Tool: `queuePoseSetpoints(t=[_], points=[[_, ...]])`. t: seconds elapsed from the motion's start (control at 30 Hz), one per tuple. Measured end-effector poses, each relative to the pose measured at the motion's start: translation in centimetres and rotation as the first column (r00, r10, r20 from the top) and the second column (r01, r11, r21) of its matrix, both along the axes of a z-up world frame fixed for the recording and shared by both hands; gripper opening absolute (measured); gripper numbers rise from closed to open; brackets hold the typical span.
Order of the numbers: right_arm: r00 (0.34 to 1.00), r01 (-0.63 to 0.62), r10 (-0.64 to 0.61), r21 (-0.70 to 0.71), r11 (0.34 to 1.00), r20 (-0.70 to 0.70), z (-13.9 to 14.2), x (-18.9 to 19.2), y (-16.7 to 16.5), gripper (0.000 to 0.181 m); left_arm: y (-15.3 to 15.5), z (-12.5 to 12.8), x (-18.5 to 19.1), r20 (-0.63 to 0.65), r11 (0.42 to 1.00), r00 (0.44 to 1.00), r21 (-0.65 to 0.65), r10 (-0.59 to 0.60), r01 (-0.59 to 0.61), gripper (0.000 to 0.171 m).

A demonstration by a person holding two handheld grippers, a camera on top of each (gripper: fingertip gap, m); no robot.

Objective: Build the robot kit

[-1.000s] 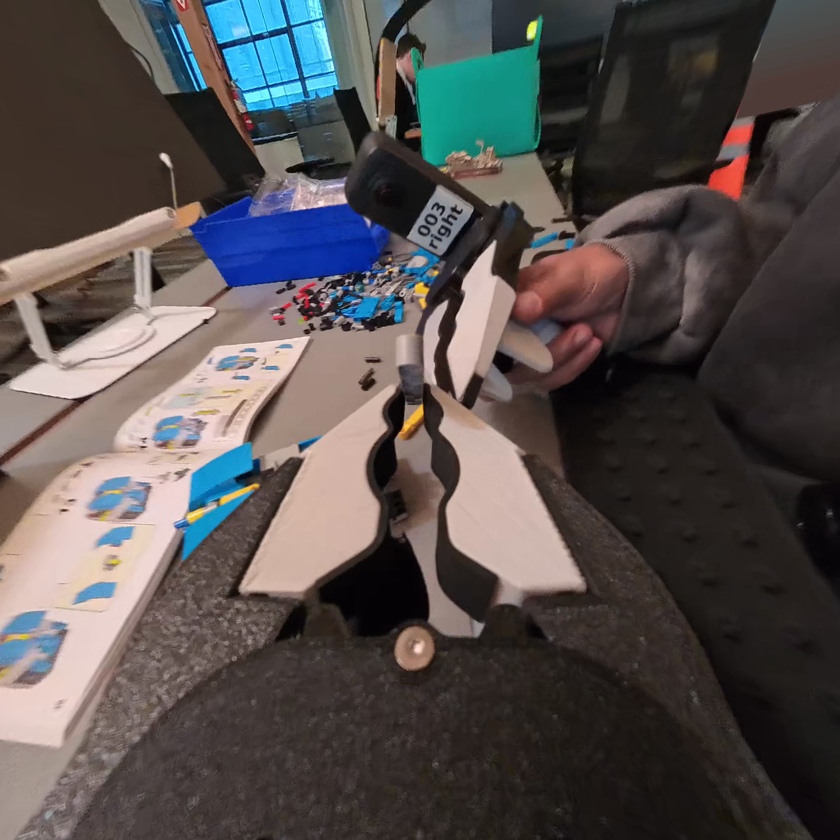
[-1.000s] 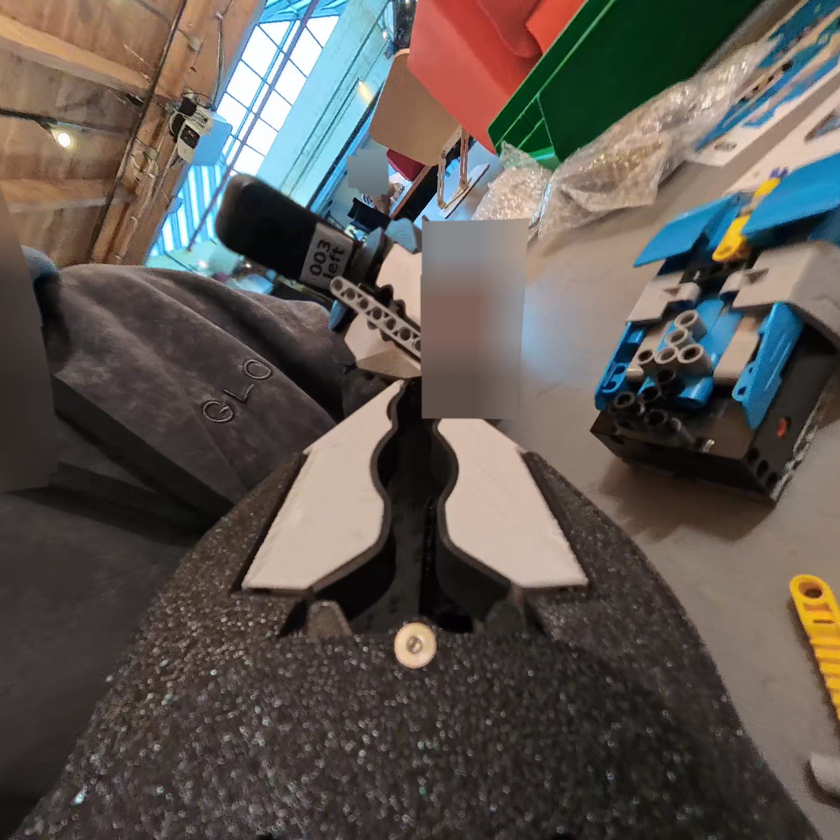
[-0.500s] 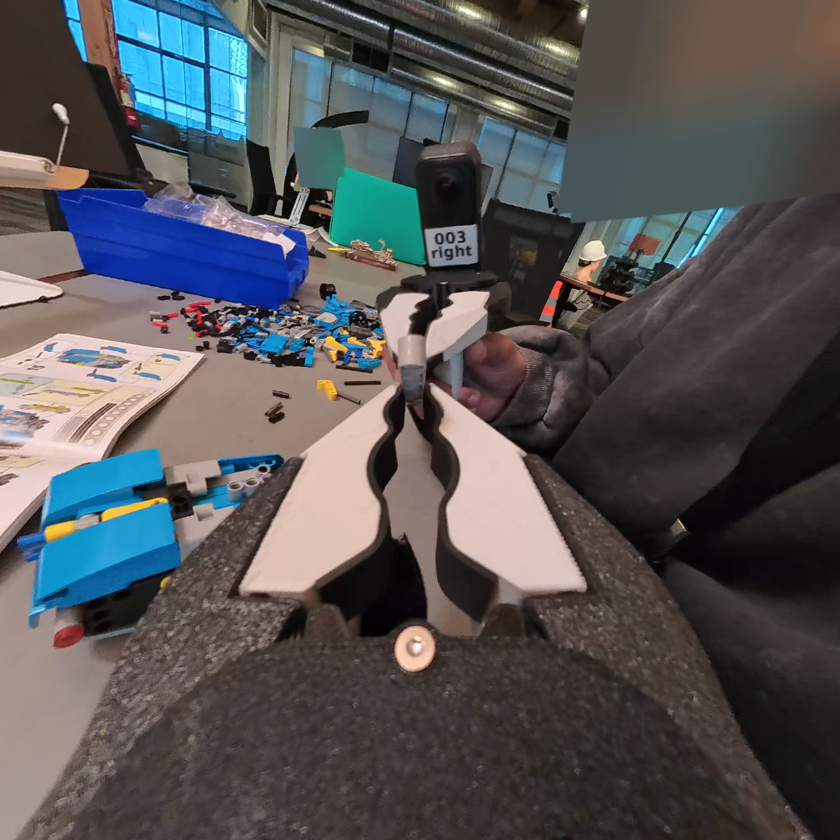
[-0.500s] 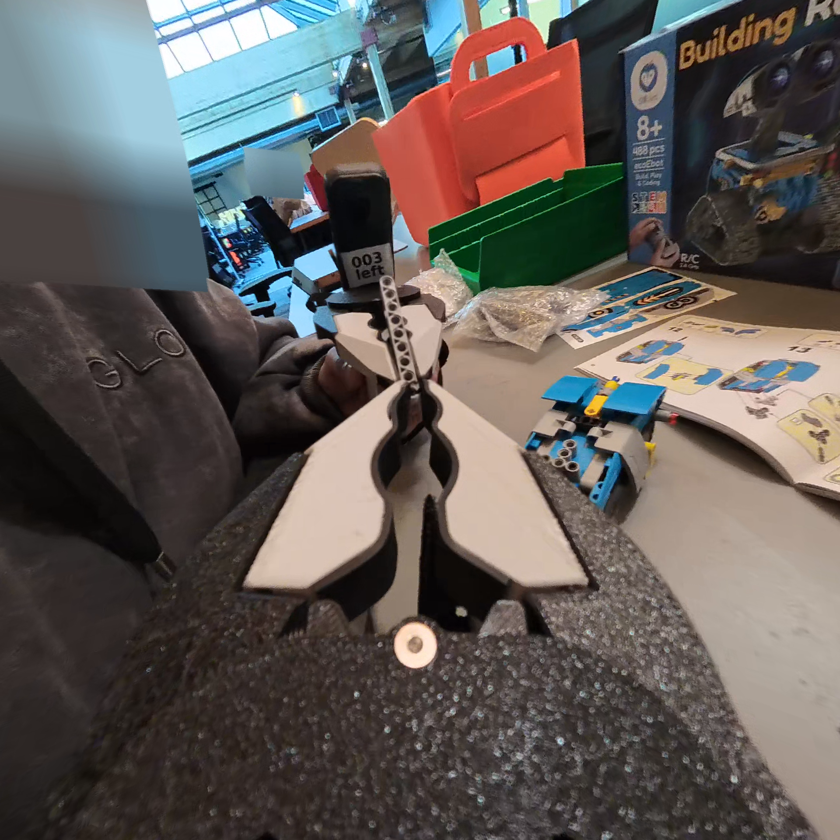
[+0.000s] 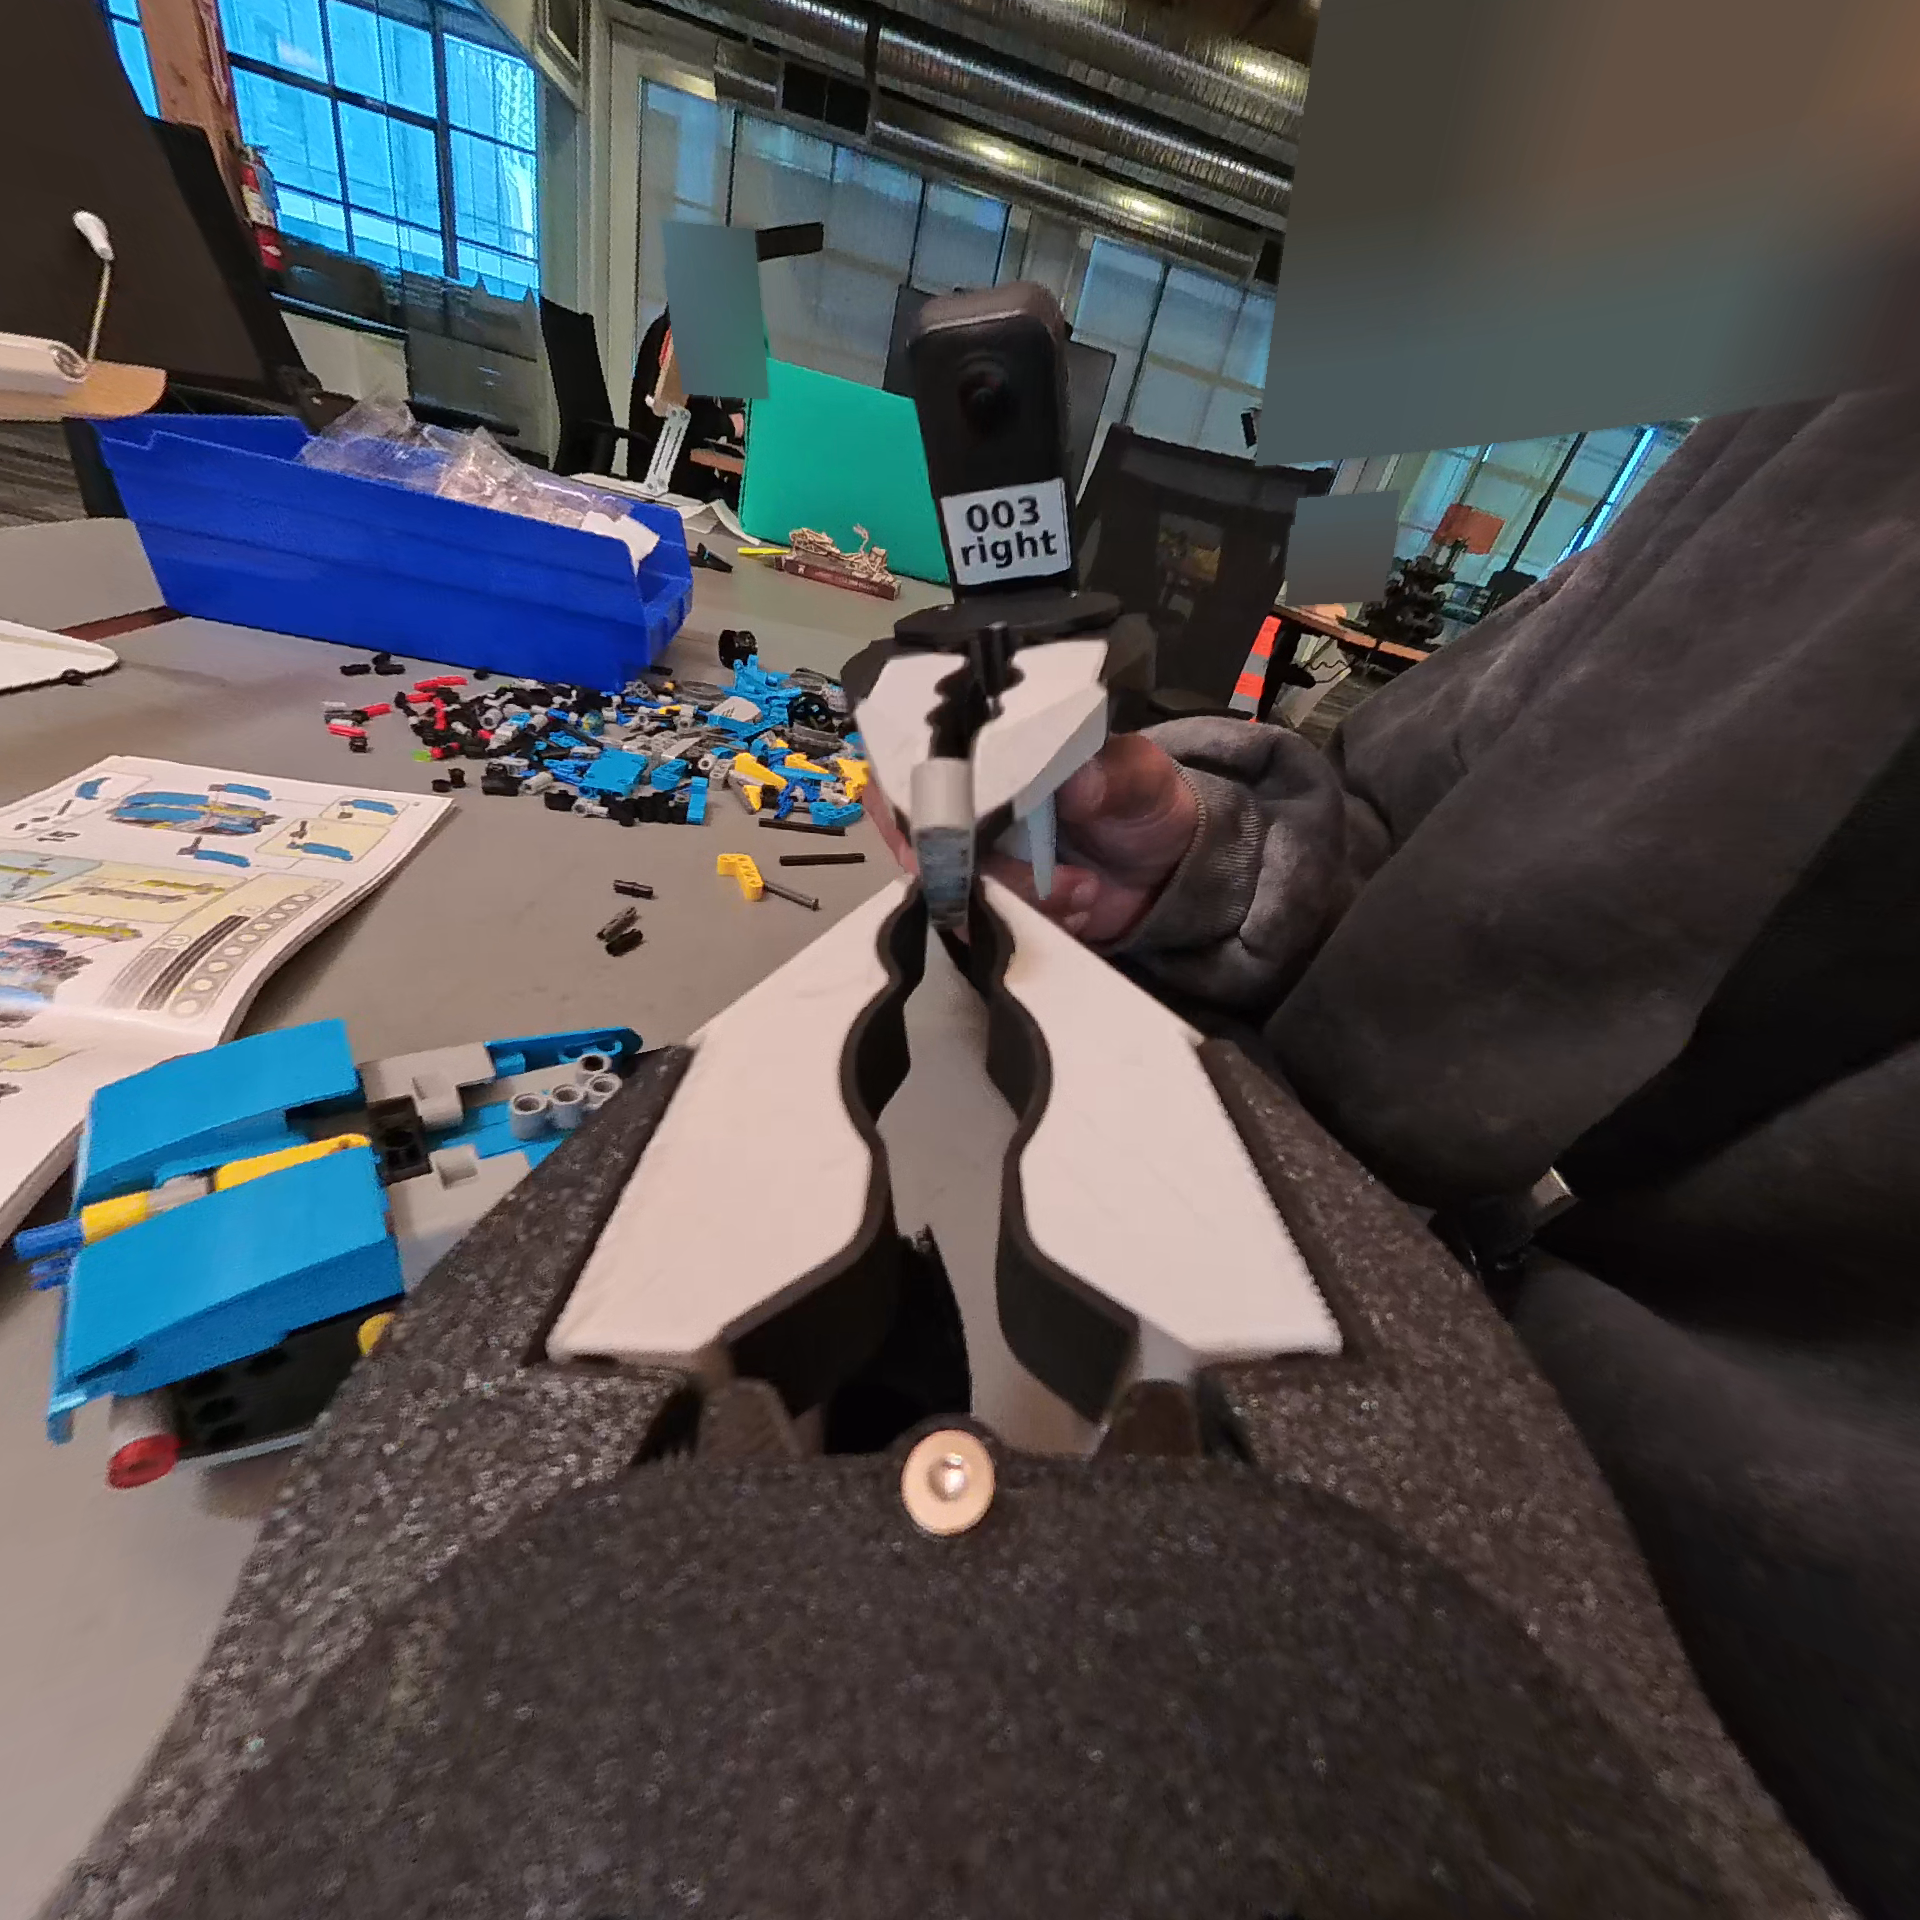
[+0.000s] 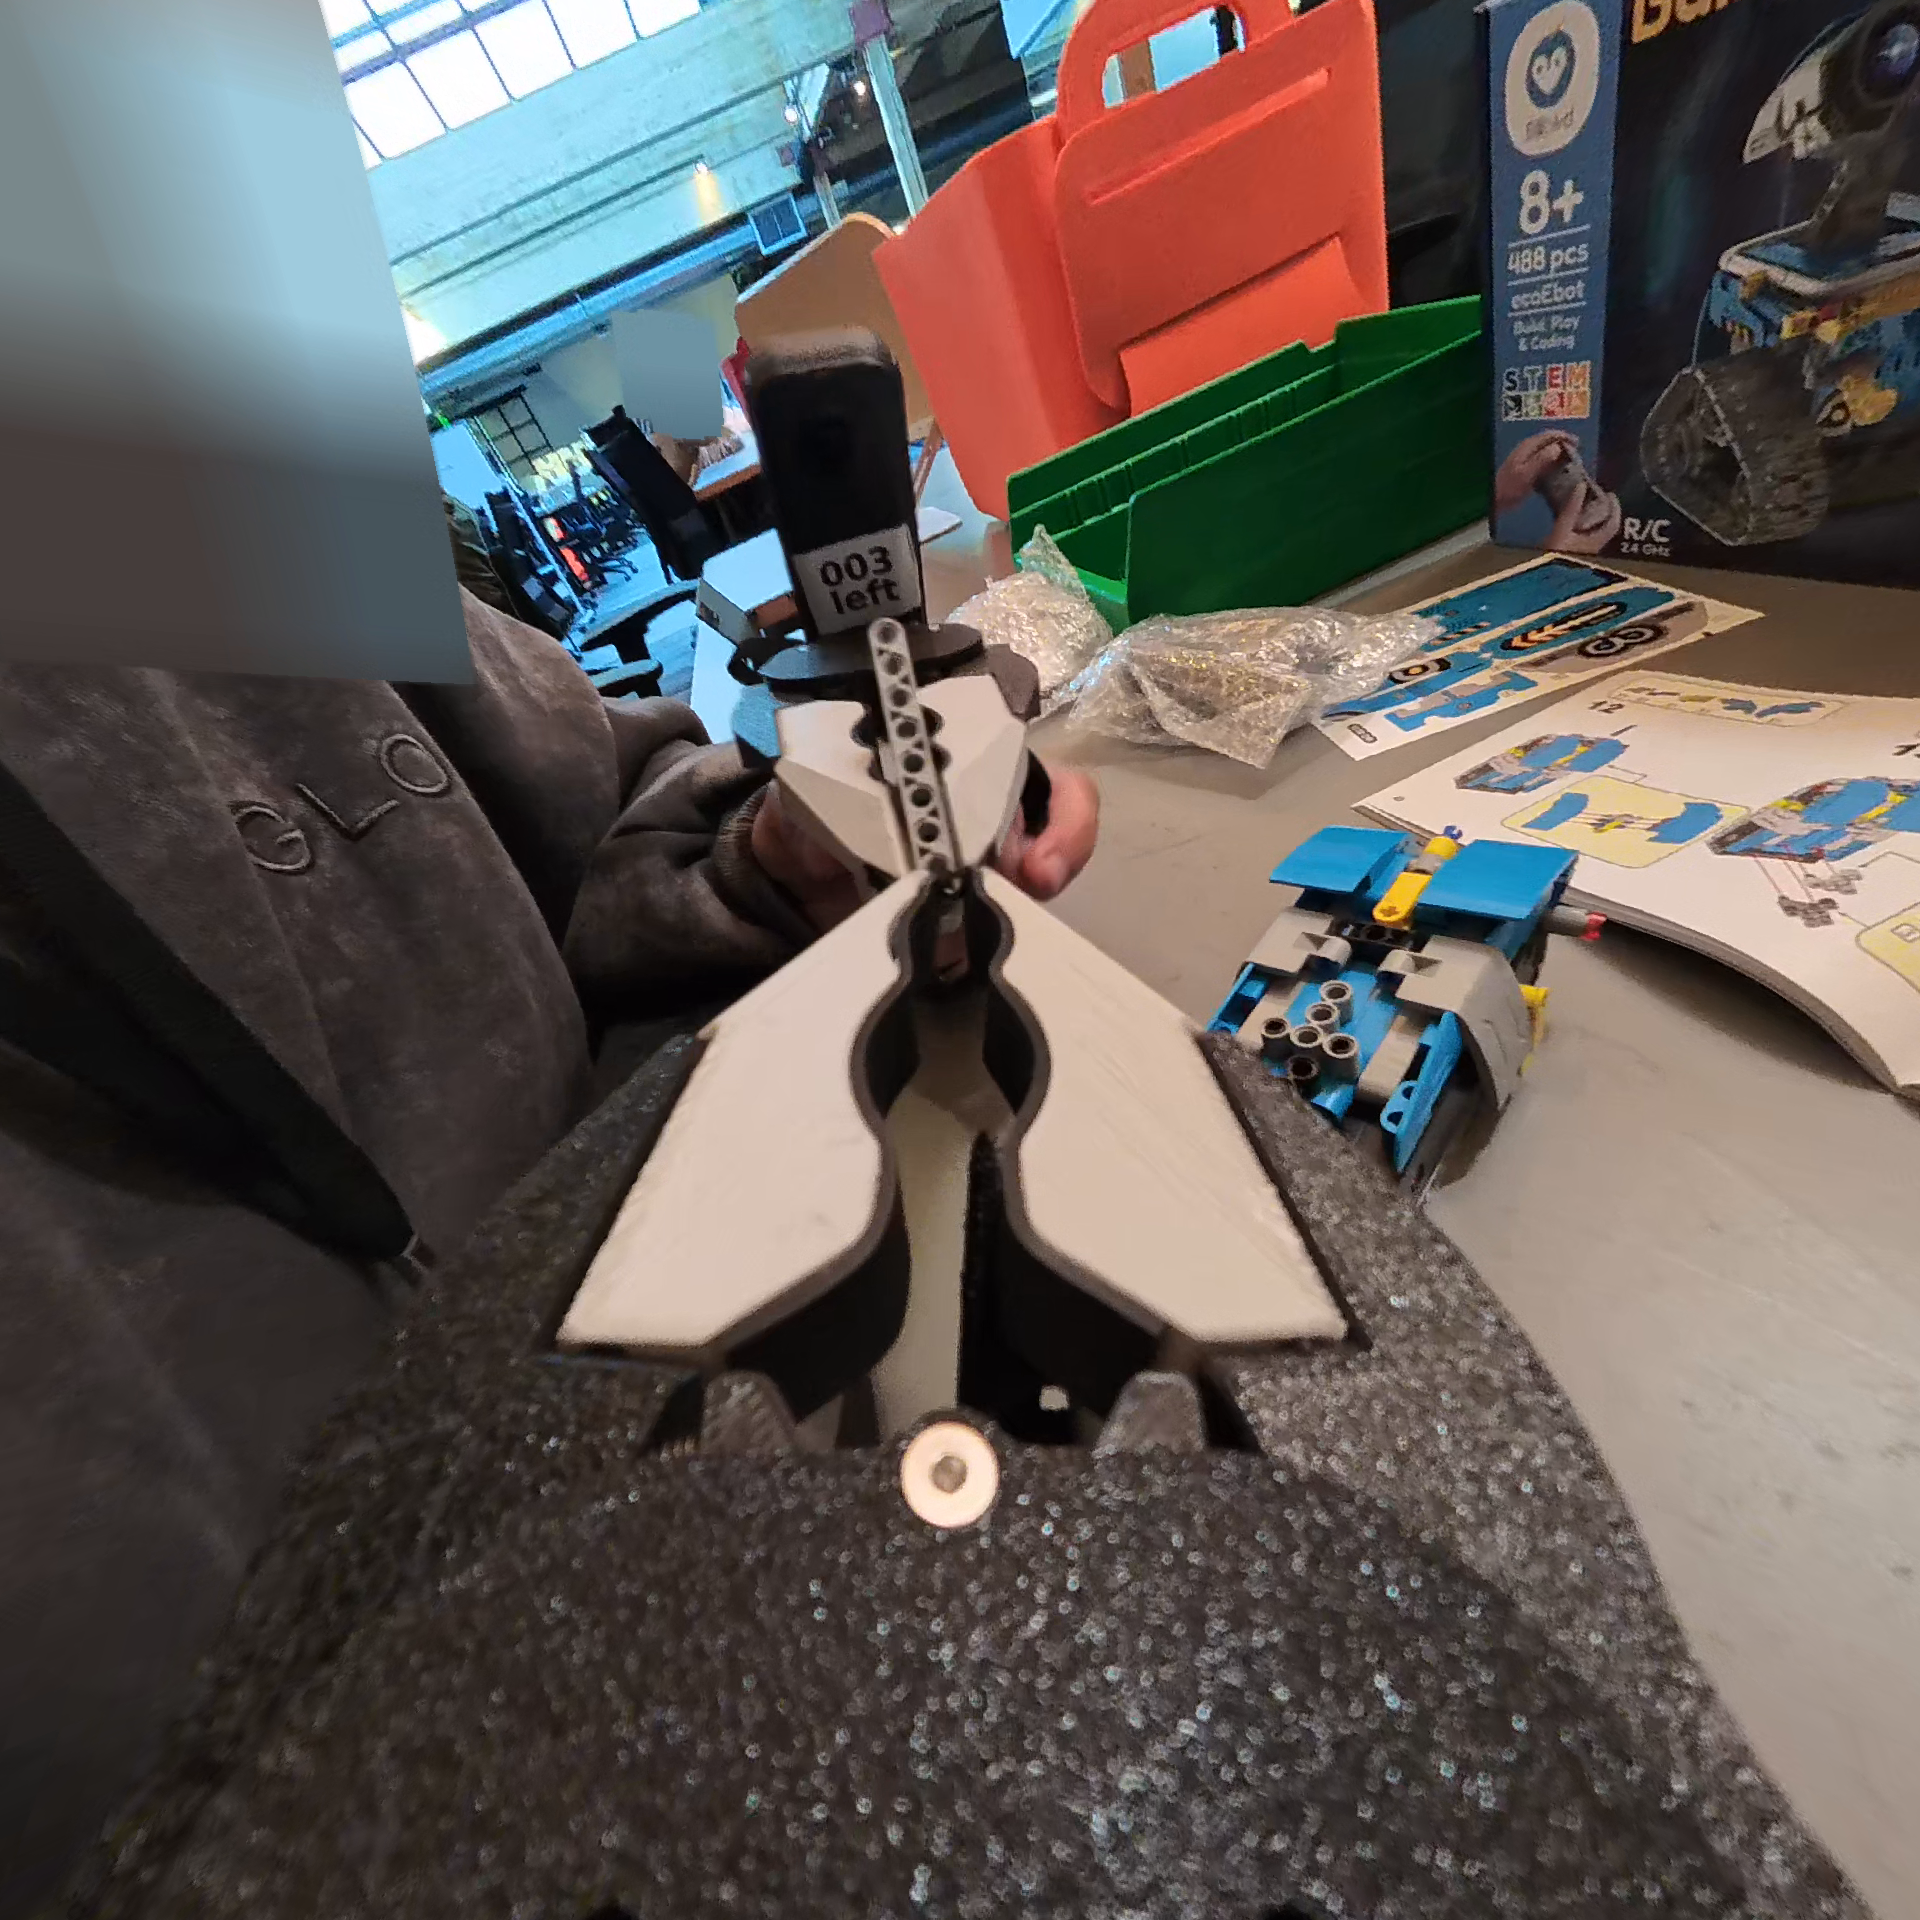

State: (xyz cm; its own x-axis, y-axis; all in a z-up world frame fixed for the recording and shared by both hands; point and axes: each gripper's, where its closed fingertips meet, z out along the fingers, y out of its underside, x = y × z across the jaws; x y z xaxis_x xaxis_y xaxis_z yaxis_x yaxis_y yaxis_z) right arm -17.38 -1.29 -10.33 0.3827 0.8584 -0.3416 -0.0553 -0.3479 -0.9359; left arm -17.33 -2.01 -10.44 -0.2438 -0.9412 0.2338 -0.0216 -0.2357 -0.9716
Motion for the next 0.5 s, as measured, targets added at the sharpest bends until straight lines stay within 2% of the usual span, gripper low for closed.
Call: queuePoseSetpoints(t=[0.23, 0.33, 0.5], points=[[1.0, -0.011, 0.011, -0.015, 1.0, 0.019, -0.5, -0.5, -0.1, 0.004, -0.2, -0.7, 0.2, -0.048, 0.997, 0.998, -0.062, -0.041, 0.038, 0.006], [1.0, -0.026, 0.026, -0.034, 0.999, -0.006, -0.4, -0.6, -0.2, 0.004, -0.3, -0.7, 0.1, -0.047, 0.997, 0.998, -0.064, -0.049, 0.046, 0.007], [0.999, -0.024, 0.026, -0.041, 0.999, 0.036, -1.0, -0.4, -0.2, 0.004, -0.3, -1.3, 0.3, -0.082, 0.997, 0.995, -0.06, -0.051, 0.046, 0.007]])
